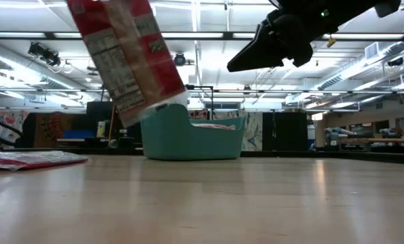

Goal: Sort popcorn bags into baskets
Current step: Put the popcorn bag into the blue bin

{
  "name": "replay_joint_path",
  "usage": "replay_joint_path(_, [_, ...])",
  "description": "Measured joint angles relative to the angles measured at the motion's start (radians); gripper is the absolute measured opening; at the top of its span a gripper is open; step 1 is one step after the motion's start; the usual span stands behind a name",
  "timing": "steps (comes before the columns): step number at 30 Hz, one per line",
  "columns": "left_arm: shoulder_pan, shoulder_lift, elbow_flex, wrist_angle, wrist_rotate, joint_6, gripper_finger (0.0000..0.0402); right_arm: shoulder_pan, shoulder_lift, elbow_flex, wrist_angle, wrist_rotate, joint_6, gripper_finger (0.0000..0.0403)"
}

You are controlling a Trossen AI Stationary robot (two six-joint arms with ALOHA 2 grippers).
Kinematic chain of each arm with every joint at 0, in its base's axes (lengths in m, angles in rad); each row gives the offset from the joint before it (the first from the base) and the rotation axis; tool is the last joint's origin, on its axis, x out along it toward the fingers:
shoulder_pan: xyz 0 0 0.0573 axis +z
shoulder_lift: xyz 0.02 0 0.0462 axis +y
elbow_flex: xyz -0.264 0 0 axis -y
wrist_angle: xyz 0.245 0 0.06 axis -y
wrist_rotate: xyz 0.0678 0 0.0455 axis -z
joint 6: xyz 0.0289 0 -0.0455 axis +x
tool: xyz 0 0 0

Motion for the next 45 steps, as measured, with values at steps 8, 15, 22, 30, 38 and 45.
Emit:
replay_joint_path(8, [0.095,-0.026,0.001,0.145,0.015,0.163,0.0000,0.081,-0.033,0.000,-0.090,0.294,-0.014,0.0114])
replay_joint_path(15, [0.300,-0.025,0.001,0.293,0.133,0.300,0.0000,0.086,-0.038,0.000,-0.092,0.343,0.001,0.0115])
replay_joint_path(22, [0.604,-0.007,0.001,0.480,0.385,0.372,0.0000,0.060,-0.038,0.000,-0.096,0.328,0.026,0.0115])
replay_joint_path(30, [0.951,0.147,0.000,0.637,0.661,0.253,0.0000,0.047,-0.038,0.000,-0.097,0.293,0.045,0.0115])
replay_joint_path(38, [1.151,0.360,0.000,0.826,0.796,0.064,0.0001,0.047,-0.038,0.000,-0.108,0.292,0.061,0.0114])
replay_joint_path(45, [1.163,0.382,0.000,0.679,0.783,0.241,0.0011,0.049,-0.038,0.000,-0.149,0.254,0.111,0.0115])
